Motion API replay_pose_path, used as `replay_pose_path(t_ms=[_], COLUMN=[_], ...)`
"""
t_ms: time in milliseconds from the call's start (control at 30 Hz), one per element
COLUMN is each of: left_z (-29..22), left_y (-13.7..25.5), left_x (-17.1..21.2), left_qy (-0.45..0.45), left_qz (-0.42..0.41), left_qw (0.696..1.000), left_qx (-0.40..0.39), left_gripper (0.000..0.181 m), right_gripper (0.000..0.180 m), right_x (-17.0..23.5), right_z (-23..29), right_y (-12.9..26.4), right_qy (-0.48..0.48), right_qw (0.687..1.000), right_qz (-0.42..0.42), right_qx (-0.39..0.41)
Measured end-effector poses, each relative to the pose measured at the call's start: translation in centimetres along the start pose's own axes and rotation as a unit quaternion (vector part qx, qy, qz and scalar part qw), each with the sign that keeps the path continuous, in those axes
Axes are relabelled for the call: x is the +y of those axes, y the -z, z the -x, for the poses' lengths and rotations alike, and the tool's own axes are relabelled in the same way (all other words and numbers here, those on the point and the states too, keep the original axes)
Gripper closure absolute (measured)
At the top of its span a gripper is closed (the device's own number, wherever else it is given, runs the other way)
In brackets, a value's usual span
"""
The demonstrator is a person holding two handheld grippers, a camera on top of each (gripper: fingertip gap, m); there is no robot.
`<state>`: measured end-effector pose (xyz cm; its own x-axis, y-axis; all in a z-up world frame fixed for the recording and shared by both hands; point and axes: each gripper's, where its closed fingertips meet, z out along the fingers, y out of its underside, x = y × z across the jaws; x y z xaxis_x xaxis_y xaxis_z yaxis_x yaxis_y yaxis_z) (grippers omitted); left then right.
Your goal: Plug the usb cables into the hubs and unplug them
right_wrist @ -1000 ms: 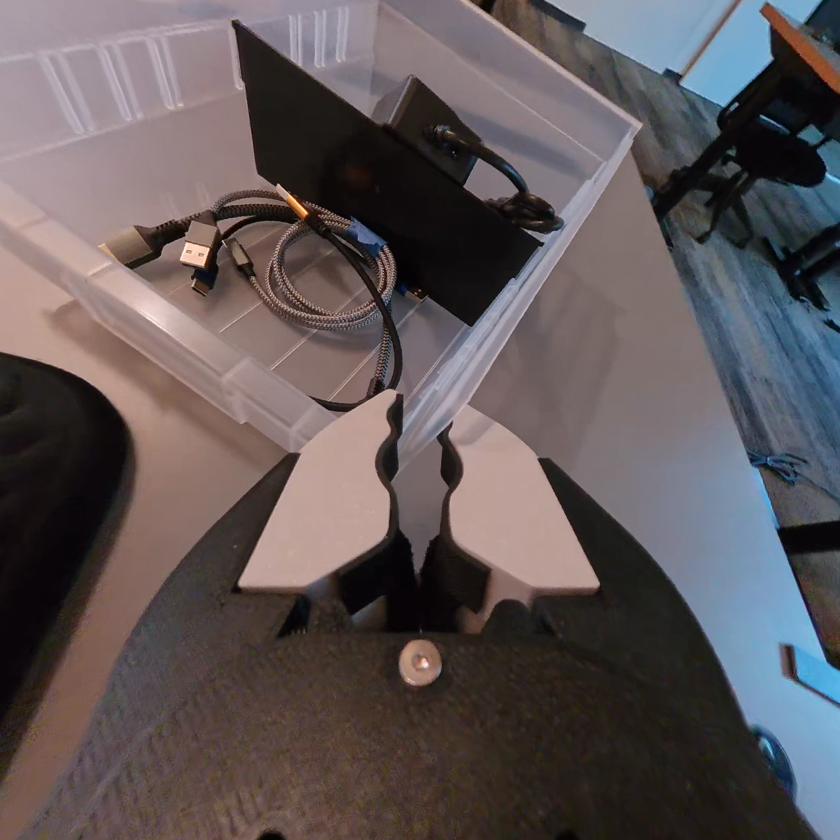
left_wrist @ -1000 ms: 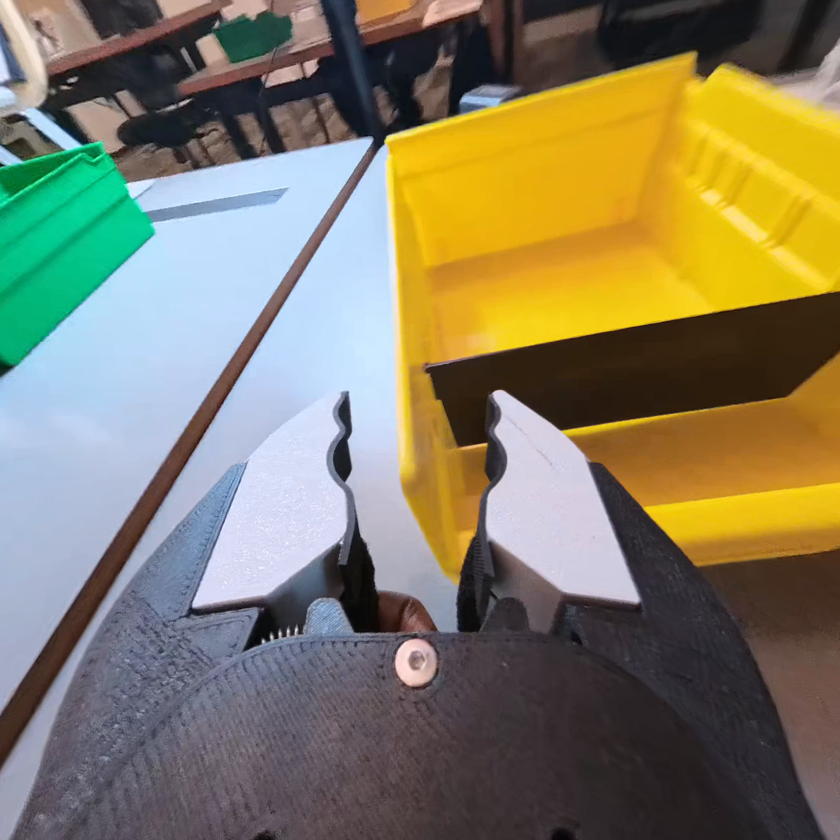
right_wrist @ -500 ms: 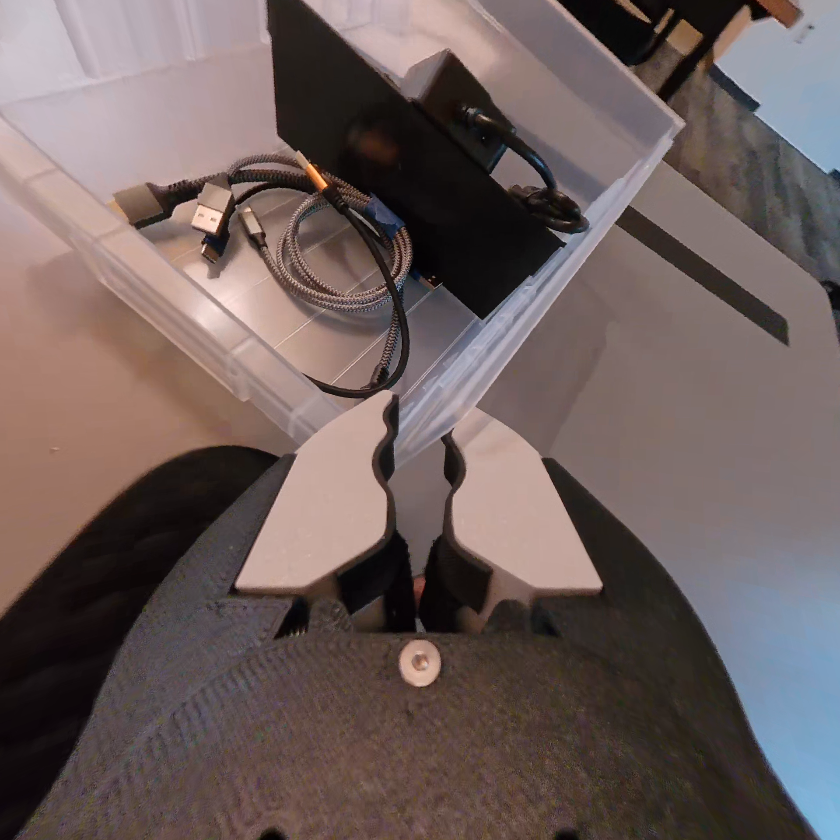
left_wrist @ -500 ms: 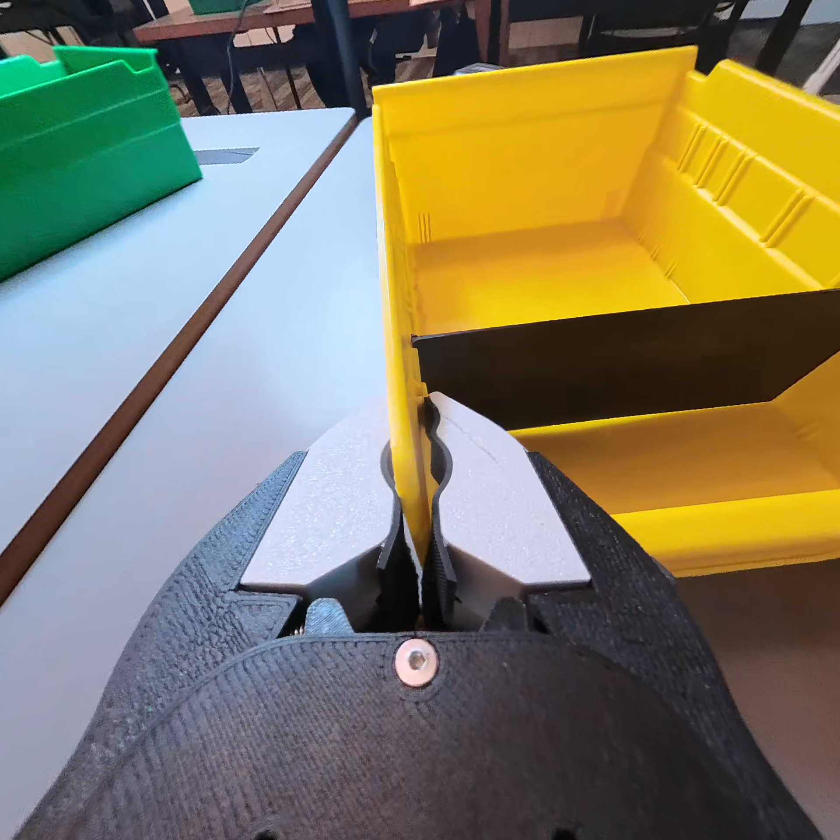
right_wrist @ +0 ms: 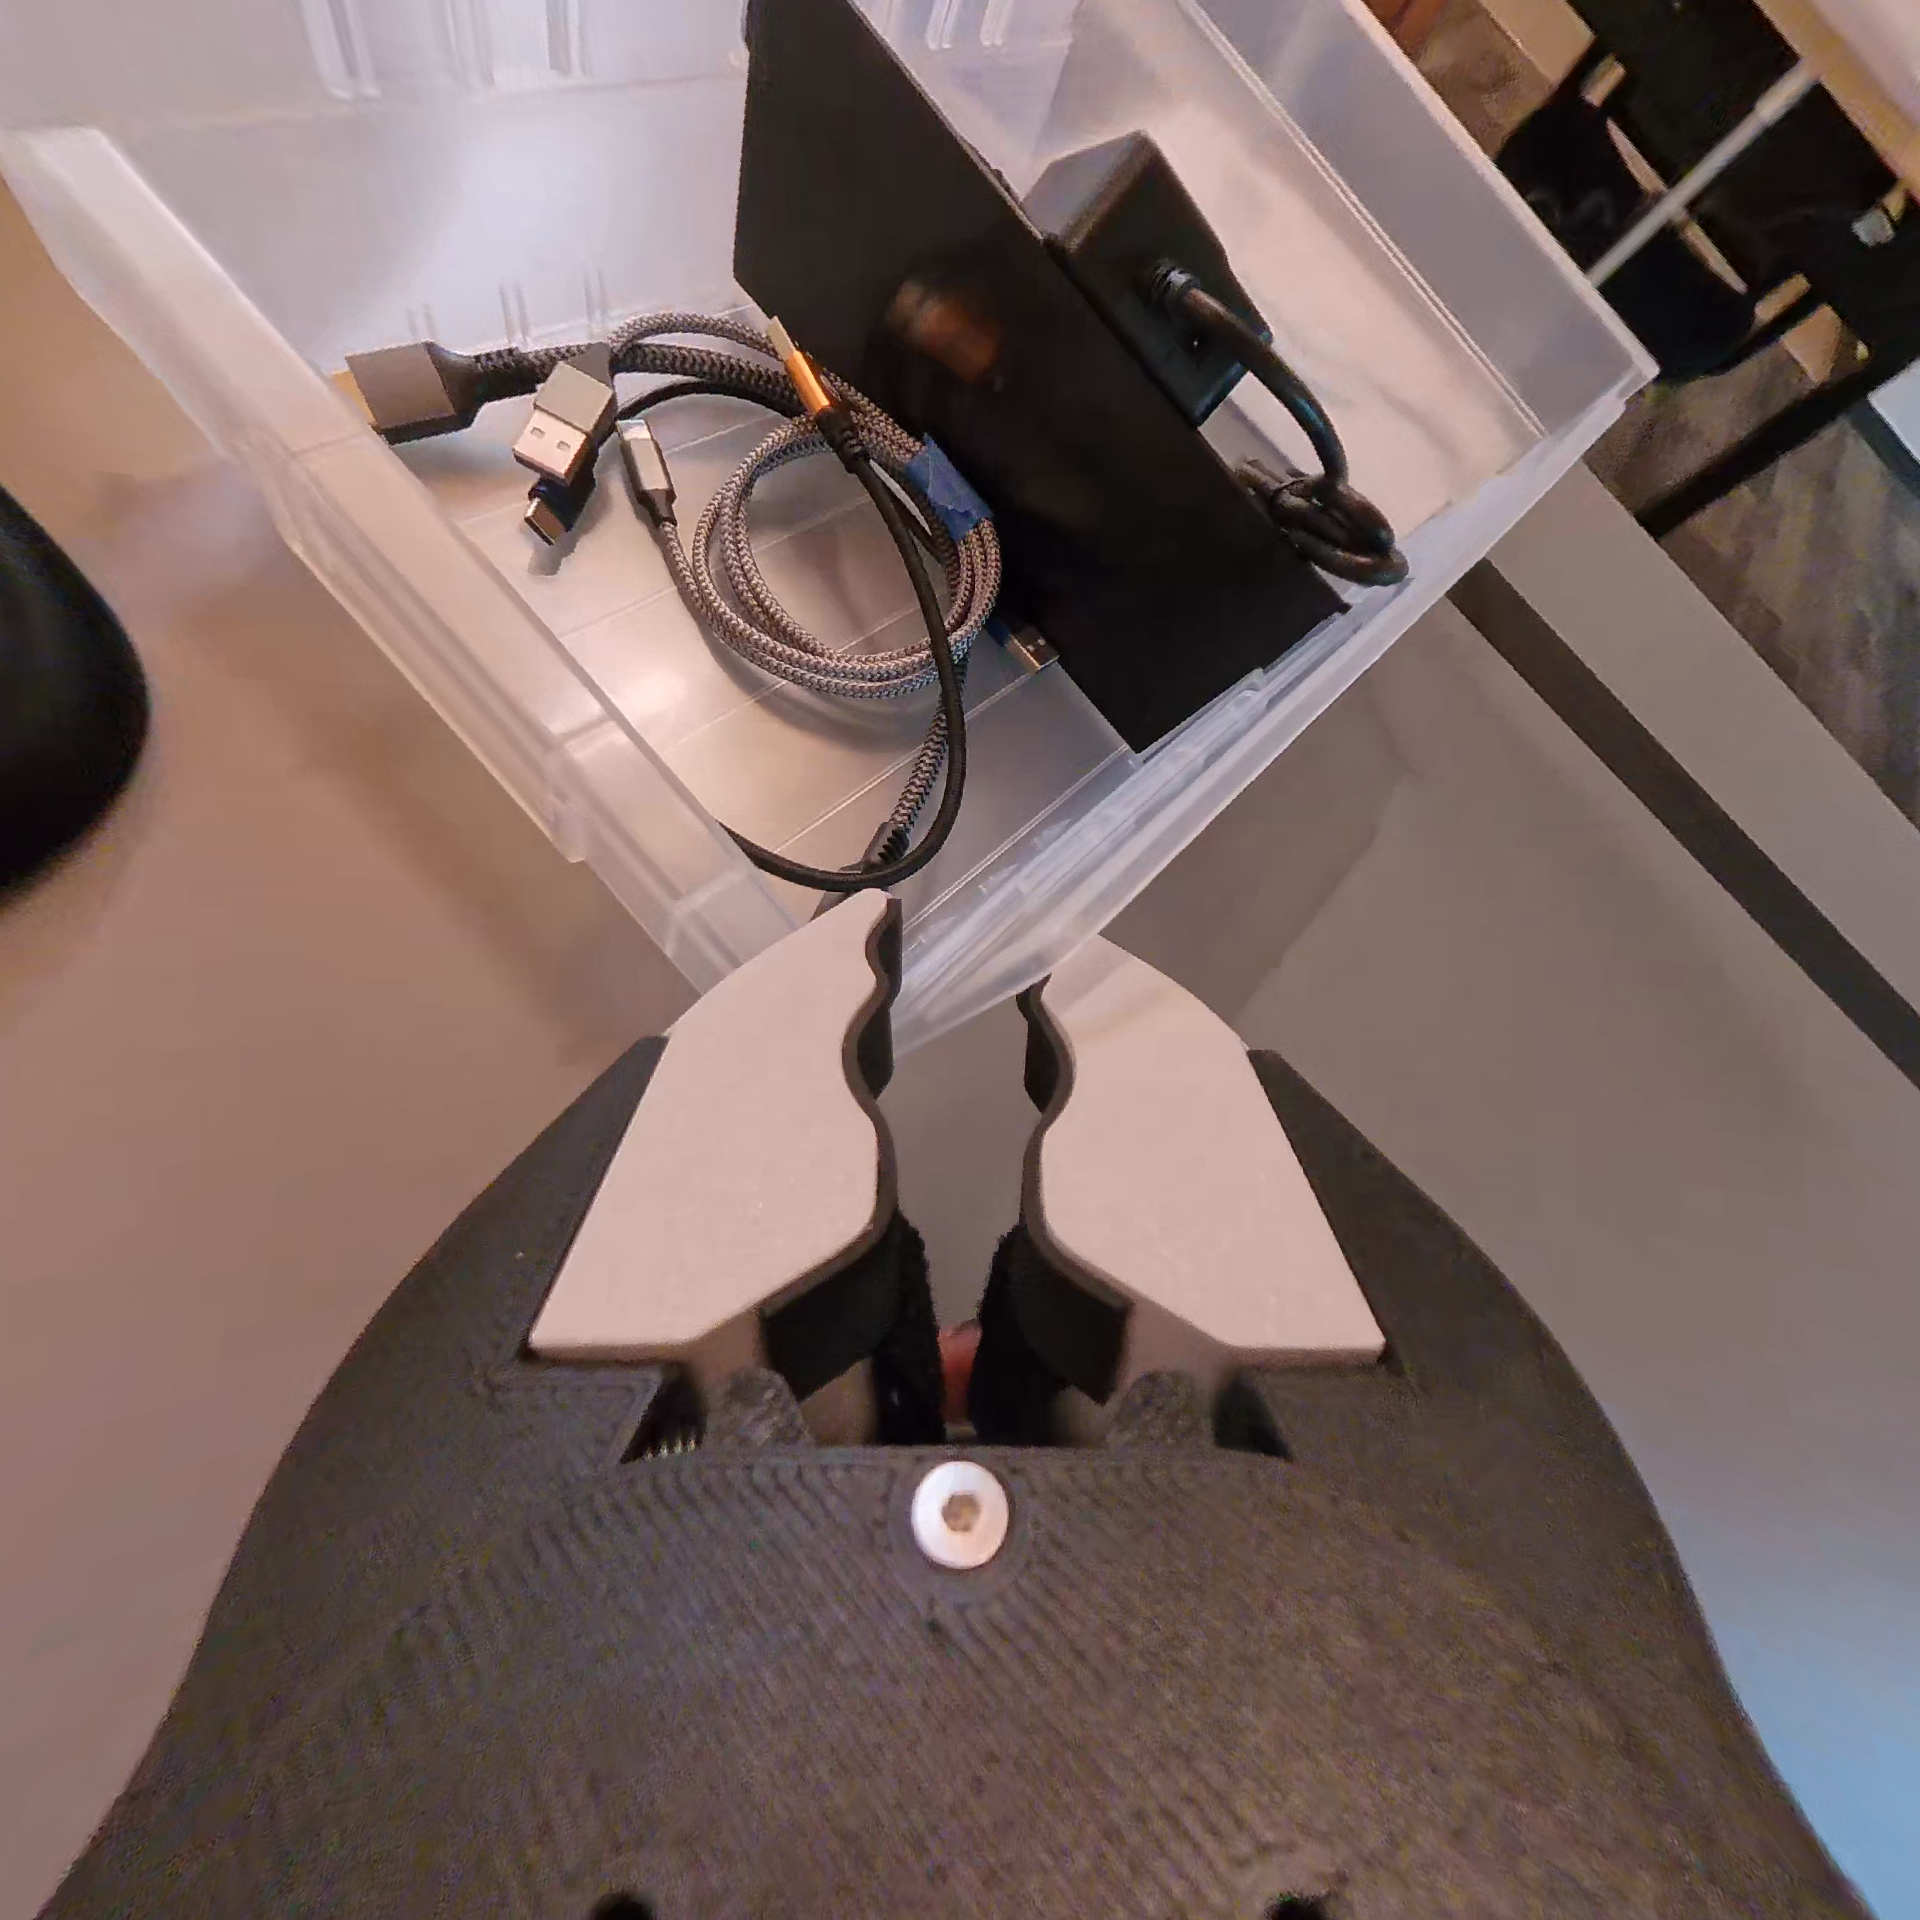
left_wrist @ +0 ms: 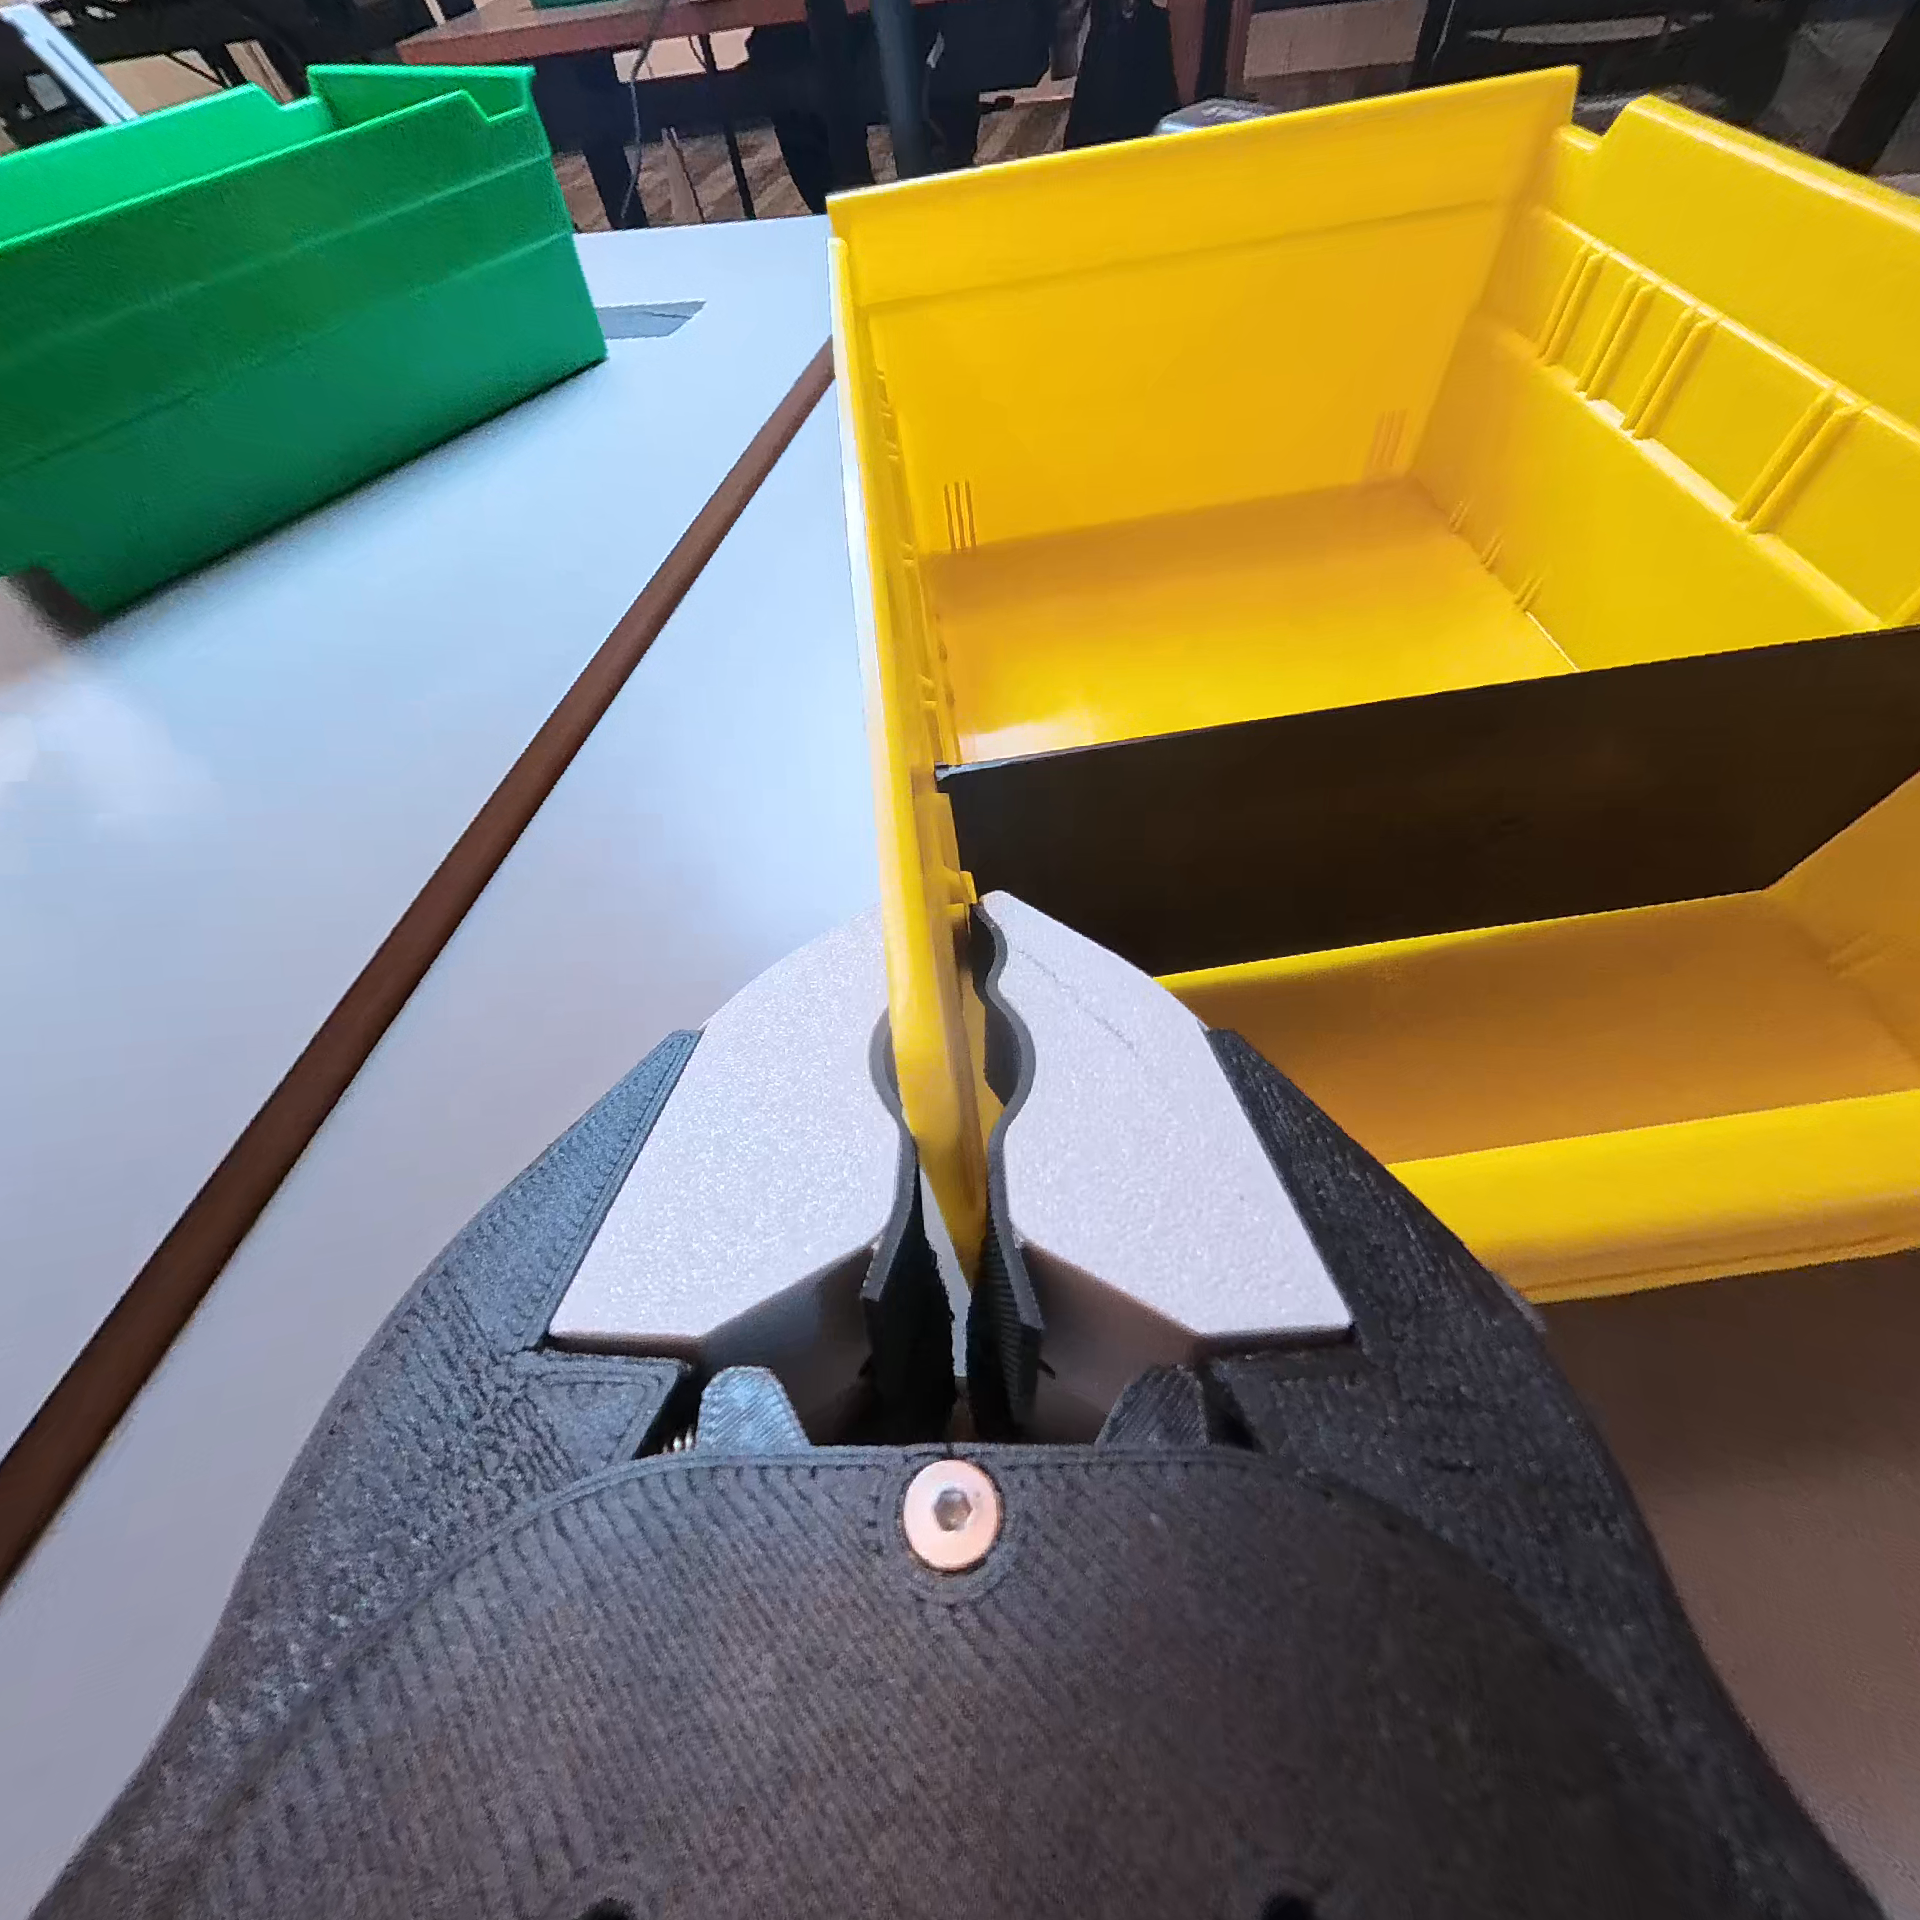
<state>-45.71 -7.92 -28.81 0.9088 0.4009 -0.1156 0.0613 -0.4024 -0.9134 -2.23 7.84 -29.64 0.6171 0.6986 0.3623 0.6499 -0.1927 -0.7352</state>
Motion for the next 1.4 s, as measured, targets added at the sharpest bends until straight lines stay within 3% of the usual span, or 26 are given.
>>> replay_pose_path(t_ms=[233, 367, 500, 767, 900, 1000, 1100, 1167, 1267, 1333, 1367, 1400], left_z=[1.1, 1.9, 2.7, 2.1, 1.4, 0.1, -2.4, -4.7, -9.2, -12.7, -14.5, -16.4], left_y=[0.7, 1.3, 4.3, 7.1, 9.5, 12.0, 14.4, 15.7, 17.2, 17.9, 18.1, 18.4], left_x=[0.4, -1.0, -5.1, -8.3, -10.4, -12.4, -14.3, -15.4, -16.5, -16.8, -16.9, -16.9], left_qy=[0.001, 0.016, 0.007, 0.046, 0.051, 0.046, 0.053, 0.061, 0.072, 0.082, 0.086, 0.087], left_qz=[0.004, -0.049, -0.187, -0.296, -0.363, -0.432, -0.493, -0.521, -0.552, -0.563, -0.566, -0.568], left_qw=[1.0, 0.998, 0.981, 0.953, 0.929, 0.9, 0.868, 0.851, 0.831, 0.82, 0.815, 0.811], left_qx=[-0.001, -0.022, -0.055, -0.047, -0.041, -0.034, -0.025, -0.012, 0.021, 0.061, 0.085, 0.11], left_gripper=[0.176, 0.177, 0.175, 0.174, 0.175, 0.174, 0.174, 0.174, 0.174, 0.174, 0.175, 0.174], right_gripper=[0.156, 0.128, 0.124, 0.125, 0.113, 0.113, 0.114, 0.105, 0.096, 0.107, 0.141, 0.157], right_x=[-3.1, -4.4, -4.2, -6.9, -6.6, -9.1, -13.1, -14.5, -15.3, -15.3, -14.9, -14.2], right_z=[2.5, 3.9, 4.0, 5.0, 5.4, 5.7, 9.7, 11.3, 10.6, 8.8, 7.5, 5.8], right_y=[-2.1, -1.2, -0.9, 1.1, 1.1, 3.8, 9.0, 10.9, 11.2, 12.1, 12.8, 13.7], right_qy=[0.011, -0.033, -0.02, 0.02, 0.057, 0.031, 0.0, -0.04, -0.06, -0.066, -0.066, -0.067], right_qw=[0.995, 0.978, 0.978, 0.98, 0.982, 0.961, 0.897, 0.872, 0.876, 0.872, 0.869, 0.866], right_qz=[-0.064, -0.143, -0.148, -0.198, -0.178, -0.273, -0.431, -0.466, -0.466, -0.48, -0.489, -0.495], right_qx=[-0.082, -0.147, -0.142, -0.012, 0.025, 0.022, -0.096, -0.144, -0.113, -0.069, -0.036, 0.017])
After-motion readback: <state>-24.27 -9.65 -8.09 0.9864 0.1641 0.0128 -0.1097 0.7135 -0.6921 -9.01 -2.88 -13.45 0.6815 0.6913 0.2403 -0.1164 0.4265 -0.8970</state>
